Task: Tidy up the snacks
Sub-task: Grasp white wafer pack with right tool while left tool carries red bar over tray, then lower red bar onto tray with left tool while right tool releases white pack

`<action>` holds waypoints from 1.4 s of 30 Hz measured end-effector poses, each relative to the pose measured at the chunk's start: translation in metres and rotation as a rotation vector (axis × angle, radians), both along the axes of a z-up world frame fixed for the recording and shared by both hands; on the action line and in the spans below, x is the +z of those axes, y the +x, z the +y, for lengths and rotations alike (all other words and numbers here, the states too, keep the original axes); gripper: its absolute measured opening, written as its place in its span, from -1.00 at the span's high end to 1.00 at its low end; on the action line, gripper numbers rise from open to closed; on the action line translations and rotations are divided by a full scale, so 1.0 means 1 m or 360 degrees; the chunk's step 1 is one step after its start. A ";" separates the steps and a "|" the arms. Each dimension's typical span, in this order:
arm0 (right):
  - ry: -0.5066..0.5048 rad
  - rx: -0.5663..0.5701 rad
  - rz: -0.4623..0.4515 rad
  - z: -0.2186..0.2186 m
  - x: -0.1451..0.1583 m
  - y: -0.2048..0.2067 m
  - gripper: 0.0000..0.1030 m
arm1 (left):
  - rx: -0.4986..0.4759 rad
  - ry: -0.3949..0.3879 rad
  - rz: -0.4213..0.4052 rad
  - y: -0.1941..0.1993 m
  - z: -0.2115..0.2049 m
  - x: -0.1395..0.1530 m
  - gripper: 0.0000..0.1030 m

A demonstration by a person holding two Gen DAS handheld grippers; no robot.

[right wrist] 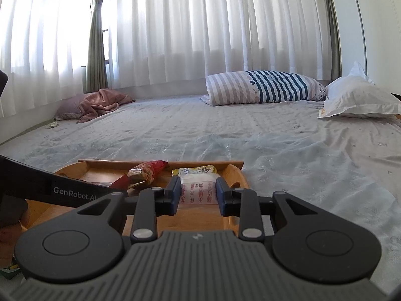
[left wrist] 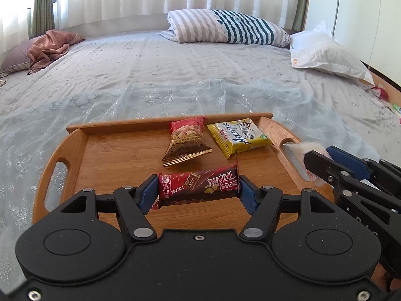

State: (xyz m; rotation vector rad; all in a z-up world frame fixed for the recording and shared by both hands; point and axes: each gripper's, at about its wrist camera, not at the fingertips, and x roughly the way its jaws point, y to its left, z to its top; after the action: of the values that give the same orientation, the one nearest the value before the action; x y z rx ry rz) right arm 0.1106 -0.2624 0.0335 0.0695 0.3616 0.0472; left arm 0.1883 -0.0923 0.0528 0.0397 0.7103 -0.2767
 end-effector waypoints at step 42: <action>0.0081 -0.0040 0.0292 -0.010 -0.039 0.068 0.30 | -0.0008 0.0117 0.0091 0.055 -0.021 -0.039 -0.27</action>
State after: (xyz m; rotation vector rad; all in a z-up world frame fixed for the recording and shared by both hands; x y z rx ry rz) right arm 0.1787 -0.2721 -0.0056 0.1294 0.5428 0.0253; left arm 0.2429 -0.1129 0.0135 0.1040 0.7769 -0.2573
